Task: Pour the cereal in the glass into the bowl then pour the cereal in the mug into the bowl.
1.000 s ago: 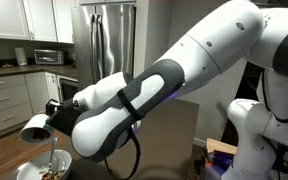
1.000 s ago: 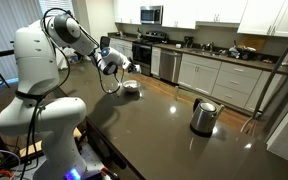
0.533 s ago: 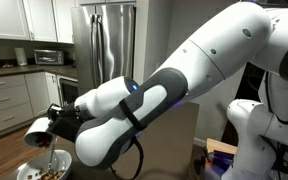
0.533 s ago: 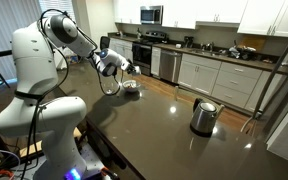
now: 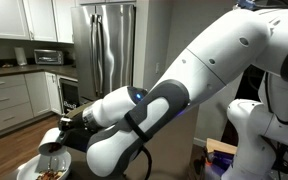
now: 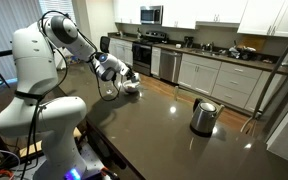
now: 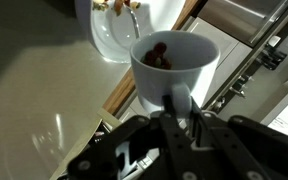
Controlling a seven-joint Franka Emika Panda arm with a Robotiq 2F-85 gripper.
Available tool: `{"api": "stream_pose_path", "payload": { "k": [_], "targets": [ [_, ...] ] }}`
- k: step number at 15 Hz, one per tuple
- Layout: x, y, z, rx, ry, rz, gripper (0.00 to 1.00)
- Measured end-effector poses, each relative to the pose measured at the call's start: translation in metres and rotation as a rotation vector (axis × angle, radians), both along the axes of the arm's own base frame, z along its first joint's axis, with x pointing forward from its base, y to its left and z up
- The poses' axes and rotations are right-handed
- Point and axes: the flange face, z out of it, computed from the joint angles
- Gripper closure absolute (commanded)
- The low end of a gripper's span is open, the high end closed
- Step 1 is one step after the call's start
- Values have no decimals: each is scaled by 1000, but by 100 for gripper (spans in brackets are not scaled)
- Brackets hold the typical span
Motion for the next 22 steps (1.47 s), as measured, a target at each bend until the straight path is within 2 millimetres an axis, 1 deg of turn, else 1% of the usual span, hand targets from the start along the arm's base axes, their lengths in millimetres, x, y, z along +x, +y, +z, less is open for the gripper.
{"api": "stream_pose_path", "payload": {
  "k": [2,3,12,16,22],
  "targets": [
    [0,0,-1,-1,1,0,84],
    [0,0,-1,-1,1,0,92],
    [0,-2,-11,-44,-2,-1,92],
    [-2,3,-4,-71,-32,7,92],
    [-5,11,17,-91,-84,22,92]
  ]
}}
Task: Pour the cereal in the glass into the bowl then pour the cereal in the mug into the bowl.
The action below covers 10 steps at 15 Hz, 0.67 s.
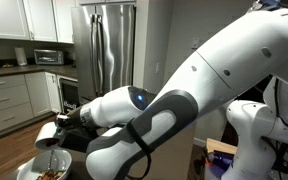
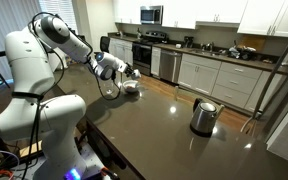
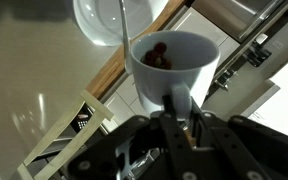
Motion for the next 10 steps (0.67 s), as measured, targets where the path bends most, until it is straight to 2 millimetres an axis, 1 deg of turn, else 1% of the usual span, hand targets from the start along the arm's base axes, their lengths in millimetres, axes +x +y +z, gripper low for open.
{"api": "stream_pose_path", "payload": {
  "k": [6,8,10],
  "targets": [
    [-1,10,23,-20,-64,17,92],
    [0,14,28,-33,-83,21,92],
    [1,17,28,-46,-94,24,92]
  ]
}}
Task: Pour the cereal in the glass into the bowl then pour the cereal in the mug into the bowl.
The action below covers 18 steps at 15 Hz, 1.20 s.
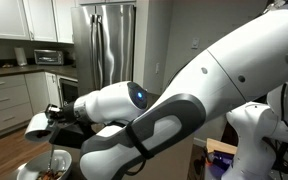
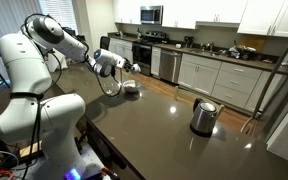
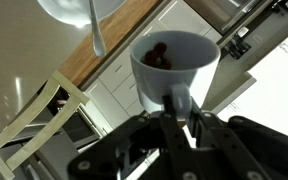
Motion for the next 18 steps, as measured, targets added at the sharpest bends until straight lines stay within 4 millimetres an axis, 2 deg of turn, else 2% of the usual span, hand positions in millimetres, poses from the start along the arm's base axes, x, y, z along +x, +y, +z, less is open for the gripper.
{"api": "stream_pose_path", "payload": {
  "k": [12,18],
  "targets": [
    [-4,8,-50,-85,44,14,92],
    [-1,5,-57,-79,58,6,92]
  ]
}}
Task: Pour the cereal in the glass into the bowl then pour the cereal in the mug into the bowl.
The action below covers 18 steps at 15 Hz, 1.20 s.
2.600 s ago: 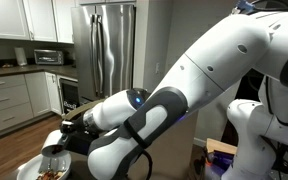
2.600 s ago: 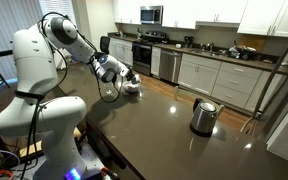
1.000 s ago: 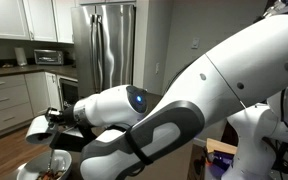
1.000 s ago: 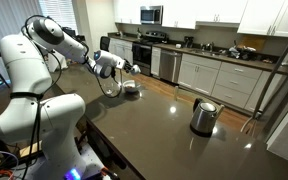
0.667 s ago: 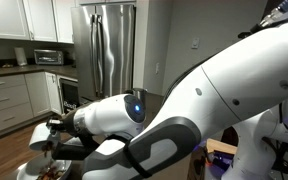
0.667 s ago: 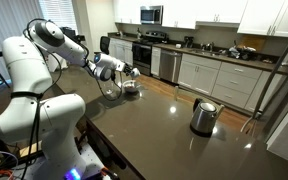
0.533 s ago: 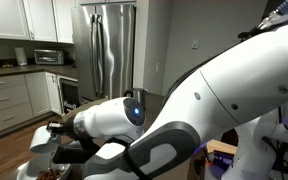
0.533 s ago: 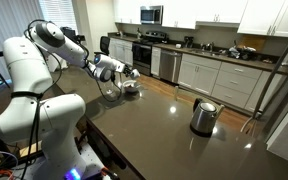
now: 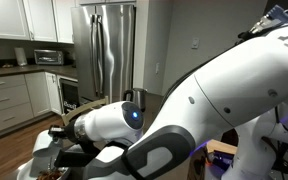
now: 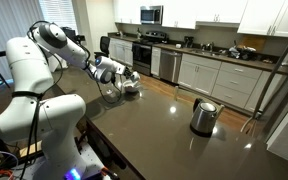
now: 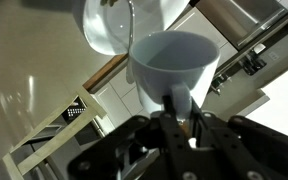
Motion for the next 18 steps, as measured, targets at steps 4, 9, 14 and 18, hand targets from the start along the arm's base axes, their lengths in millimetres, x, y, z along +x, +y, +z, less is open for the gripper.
{"api": "stream_pose_path", "payload": {
  "k": [4,9,14,18],
  "targets": [
    [8,-9,9,46,6,-22,92],
    [21,-32,24,176,42,-81,92],
    [33,-62,40,293,60,-153,92],
    [36,-76,42,415,102,-204,92]
  ]
}}
